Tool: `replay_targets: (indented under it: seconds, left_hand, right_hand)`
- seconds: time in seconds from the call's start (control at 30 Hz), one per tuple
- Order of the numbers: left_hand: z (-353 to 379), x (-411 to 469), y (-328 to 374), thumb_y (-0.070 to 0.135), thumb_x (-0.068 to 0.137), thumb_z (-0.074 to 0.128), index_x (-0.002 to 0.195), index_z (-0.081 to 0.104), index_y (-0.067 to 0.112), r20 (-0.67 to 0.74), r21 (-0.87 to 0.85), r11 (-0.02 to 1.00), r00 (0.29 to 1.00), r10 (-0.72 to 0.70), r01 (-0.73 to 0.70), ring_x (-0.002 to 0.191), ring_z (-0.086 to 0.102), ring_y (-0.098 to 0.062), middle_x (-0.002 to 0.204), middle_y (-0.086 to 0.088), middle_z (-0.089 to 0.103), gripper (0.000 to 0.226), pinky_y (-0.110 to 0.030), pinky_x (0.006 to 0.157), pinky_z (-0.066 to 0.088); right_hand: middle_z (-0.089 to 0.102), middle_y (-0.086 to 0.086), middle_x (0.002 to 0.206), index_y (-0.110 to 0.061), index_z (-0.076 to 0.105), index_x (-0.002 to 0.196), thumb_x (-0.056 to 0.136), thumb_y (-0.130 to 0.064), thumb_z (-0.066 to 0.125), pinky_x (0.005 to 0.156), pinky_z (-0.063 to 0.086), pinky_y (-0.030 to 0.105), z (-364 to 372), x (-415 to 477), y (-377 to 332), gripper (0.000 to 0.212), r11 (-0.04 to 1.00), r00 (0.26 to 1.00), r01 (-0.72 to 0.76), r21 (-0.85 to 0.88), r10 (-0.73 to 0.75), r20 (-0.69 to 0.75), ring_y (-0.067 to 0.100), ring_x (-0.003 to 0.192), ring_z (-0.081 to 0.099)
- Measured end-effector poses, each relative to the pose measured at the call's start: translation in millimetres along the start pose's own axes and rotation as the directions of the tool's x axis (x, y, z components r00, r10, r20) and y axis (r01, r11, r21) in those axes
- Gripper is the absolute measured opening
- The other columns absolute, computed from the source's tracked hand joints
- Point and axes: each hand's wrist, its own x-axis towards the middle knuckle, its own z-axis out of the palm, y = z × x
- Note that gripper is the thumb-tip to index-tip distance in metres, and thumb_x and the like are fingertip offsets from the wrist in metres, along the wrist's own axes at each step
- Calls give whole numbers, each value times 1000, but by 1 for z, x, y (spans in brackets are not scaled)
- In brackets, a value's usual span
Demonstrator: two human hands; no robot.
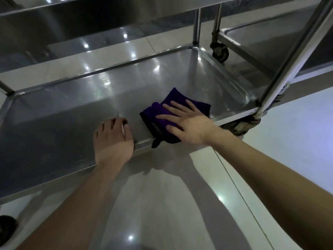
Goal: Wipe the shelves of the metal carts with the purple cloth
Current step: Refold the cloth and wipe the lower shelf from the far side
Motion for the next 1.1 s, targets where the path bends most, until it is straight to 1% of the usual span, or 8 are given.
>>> replay_targets:
  seconds: [0.13, 0.33, 0.47, 0.57, 0.63, 0.77, 0.97, 1.1]
  left_hand:
    - [1, 10, -3, 45, 101, 26, 128, 68, 19, -12, -17, 1000, 1000, -17, 17, 123, 57, -40, 135, -15, 65, 56, -53, 105, 47]
    - [8, 39, -25, 50, 99, 28, 139, 60, 24, 27, 2, 1000, 999, -19, 19, 129, 54, -40, 141, -14, 61, 57, -54, 108, 44]
    - [7, 57, -37, 52, 96, 30, 147, 53, 33, 88, 10, 999, 995, -35, 34, 135, 47, -38, 148, -9, 54, 59, -54, 113, 41]
    - [5, 63, -38, 52, 96, 32, 148, 54, 34, 89, 10, 999, 995, -47, 46, 137, 44, -37, 150, -8, 52, 60, -52, 114, 40]
    - [6, 64, -36, 50, 98, 36, 149, 54, 32, 82, 3, 999, 996, -45, 44, 137, 43, -37, 151, -8, 52, 57, -51, 115, 39]
    - [13, 63, -27, 37, 105, 52, 149, 56, 27, 52, 9, 999, 998, -38, 37, 139, 43, -37, 152, -10, 52, 46, -49, 116, 36]
    - [15, 61, -22, 39, 102, 49, 148, 59, 23, 24, 5, 999, 999, -37, 37, 138, 47, -38, 150, -12, 55, 49, -49, 116, 37]
    - [13, 59, -23, 45, 98, 38, 148, 59, 23, 31, 2, 999, 999, -35, 35, 138, 48, -37, 150, -11, 55, 59, -50, 115, 39]
  right_hand:
    - [25, -12, 178, -55, 31, 164, 110, -64, 14, 133, -2, 56, -1, -21, 9, 57, 1000, 990, -29, -9, 28, -135, 15, 167, 8]
    - [6, -4, 182, -63, 15, 164, 102, -78, 9, 127, -14, 68, 4, 33, -11, 63, 992, 993, -117, -48, 116, -21, 27, 168, -4]
    - [-2, -14, 181, -67, 9, 162, 90, -95, 6, 129, -16, 60, -12, 64, 27, 77, 998, 994, -53, -31, 55, 89, 16, 167, -10]
    - [-5, -15, 181, -65, 7, 163, 85, -99, 8, 131, -12, 58, -30, 77, 94, 85, 972, 971, -227, -61, 231, 56, 15, 167, -11]
    - [-2, -12, 182, -64, 10, 163, 85, -99, 11, 129, -14, 61, -36, 89, 129, 86, 909, 910, -414, -46, 415, 0, 20, 167, -9]
    - [-8, 2, 182, -58, 9, 166, 89, -94, 12, 119, -20, 75, -29, 141, 124, 85, 795, 796, -605, -47, 606, -6, 38, 165, -15]
    - [-5, 0, 182, -51, 14, 169, 103, -76, 21, 121, -20, 74, 3, 220, -8, 71, 977, 976, -210, -40, 212, 48, 33, 167, -12]
    - [3, -7, 182, -52, 21, 167, 108, -68, 28, 126, -17, 68, 3, 228, -25, 62, 999, 997, -49, 4, 49, 67, 25, 168, -5]
